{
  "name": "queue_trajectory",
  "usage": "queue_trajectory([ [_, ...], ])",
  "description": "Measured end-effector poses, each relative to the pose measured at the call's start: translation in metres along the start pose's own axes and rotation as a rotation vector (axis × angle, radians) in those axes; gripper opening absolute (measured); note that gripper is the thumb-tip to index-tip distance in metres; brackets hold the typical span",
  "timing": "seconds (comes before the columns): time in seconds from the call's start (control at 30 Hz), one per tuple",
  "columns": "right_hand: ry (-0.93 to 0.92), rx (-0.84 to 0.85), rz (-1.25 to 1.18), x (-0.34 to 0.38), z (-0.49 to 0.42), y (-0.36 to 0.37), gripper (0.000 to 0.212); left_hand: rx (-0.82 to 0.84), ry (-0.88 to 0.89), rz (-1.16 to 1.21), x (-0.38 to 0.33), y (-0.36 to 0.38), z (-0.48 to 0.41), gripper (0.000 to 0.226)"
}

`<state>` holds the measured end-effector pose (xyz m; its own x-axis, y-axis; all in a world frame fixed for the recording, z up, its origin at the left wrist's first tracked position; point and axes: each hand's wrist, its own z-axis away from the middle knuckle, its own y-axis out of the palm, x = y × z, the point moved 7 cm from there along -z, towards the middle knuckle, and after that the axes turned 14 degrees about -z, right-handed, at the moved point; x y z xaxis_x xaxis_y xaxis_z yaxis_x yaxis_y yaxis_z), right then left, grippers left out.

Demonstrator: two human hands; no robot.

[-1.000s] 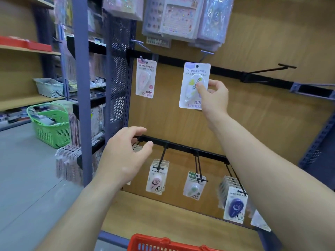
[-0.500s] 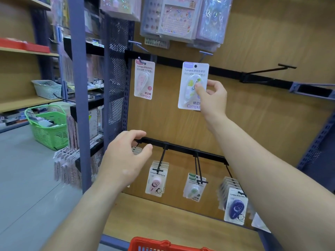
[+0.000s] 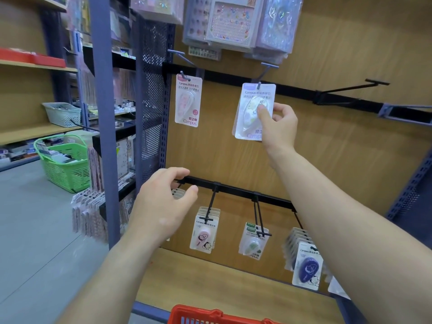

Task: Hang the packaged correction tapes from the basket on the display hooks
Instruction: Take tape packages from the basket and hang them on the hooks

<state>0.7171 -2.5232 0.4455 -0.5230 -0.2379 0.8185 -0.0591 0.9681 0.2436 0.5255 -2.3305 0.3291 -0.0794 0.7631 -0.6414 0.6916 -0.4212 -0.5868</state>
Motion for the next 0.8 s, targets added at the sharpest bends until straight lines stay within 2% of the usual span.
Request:
queue_trajectory([
  [0.13, 0.134, 0.000, 0.052, -0.015, -0.011, -0.001, 0.020, 0.003, 0.002, -0.007, 0.001, 0.001, -0.001, 0.034],
  [0.33, 0.302, 0.017, 0.381, -0.057, 0.004, -0.026, 0.049, 0.094, 0.031, -0.086, 0.002, 0.018, 0.009, 0.035],
  [0.4, 0.296, 0.088, 0.509, -0.069, 0.026, -0.042, 0.052, 0.151, 0.046, -0.134, 0.002, 0.030, 0.017, 0.037],
  [0.6, 0.325, 0.416, 0.858, -0.112, 0.123, -0.102, 0.043, 0.378, 0.067, -0.266, 0.008, 0.084, 0.051, 0.040],
  [0.7, 0.388, 0.517, 0.984, -0.141, 0.177, -0.144, 0.041, 0.529, 0.106, -0.366, 0.016, 0.124, 0.083, 0.040],
  [0.8, 0.526, 0.604, 1.058, -0.181, 0.233, -0.192, 0.036, 0.715, 0.156, -0.502, 0.036, 0.170, 0.130, 0.049],
])
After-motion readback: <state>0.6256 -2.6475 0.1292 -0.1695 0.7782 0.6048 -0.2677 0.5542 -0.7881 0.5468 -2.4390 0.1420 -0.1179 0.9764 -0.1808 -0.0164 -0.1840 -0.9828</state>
